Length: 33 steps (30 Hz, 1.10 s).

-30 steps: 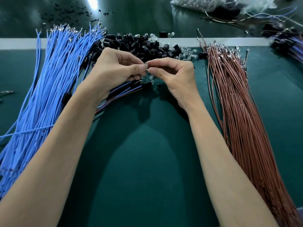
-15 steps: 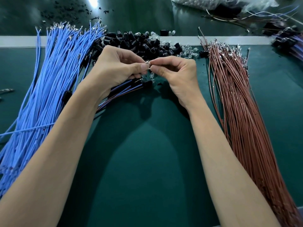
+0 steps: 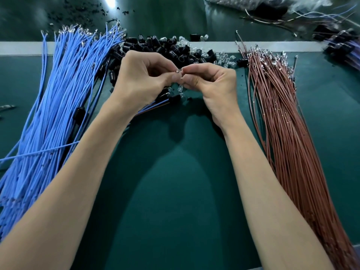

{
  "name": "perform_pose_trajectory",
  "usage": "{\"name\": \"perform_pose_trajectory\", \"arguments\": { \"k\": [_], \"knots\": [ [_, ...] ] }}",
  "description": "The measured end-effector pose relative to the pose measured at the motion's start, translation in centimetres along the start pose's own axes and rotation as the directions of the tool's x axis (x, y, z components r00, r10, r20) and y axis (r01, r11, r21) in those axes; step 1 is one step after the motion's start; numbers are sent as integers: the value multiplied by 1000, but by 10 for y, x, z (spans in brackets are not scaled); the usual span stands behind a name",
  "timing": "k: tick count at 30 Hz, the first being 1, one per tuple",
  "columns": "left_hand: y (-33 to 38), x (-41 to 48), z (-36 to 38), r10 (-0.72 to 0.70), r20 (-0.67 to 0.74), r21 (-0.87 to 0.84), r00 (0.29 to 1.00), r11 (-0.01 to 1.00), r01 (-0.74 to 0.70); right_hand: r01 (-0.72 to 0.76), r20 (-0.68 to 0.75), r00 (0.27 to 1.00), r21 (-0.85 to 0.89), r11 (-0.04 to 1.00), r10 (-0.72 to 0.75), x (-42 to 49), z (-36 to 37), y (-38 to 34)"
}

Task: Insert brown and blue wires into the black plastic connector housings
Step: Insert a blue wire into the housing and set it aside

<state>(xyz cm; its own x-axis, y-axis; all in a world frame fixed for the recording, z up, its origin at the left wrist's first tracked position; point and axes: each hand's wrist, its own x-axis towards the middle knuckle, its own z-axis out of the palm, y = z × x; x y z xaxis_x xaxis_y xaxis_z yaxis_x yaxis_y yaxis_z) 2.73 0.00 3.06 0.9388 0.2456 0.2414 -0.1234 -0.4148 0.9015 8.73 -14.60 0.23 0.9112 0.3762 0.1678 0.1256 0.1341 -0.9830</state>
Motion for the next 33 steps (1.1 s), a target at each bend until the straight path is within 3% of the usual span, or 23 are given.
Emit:
{"name": "perform_pose_trajectory", "arguments": {
  "k": [11,22,33],
  "knots": [
    [-8,0,6,164,-101,94,981,983,-155,4,-31,1000,-34,999,-5,0,1,-3],
    [-6,1,-3,158,-44,146,986,978,-150,-36,31,999,-55,998,37,0,-1,-2],
    [-8,0,1,173,-50,117,984,979,-166,75,-18,996,-237,969,-82,-1,3,0]
  ]
}}
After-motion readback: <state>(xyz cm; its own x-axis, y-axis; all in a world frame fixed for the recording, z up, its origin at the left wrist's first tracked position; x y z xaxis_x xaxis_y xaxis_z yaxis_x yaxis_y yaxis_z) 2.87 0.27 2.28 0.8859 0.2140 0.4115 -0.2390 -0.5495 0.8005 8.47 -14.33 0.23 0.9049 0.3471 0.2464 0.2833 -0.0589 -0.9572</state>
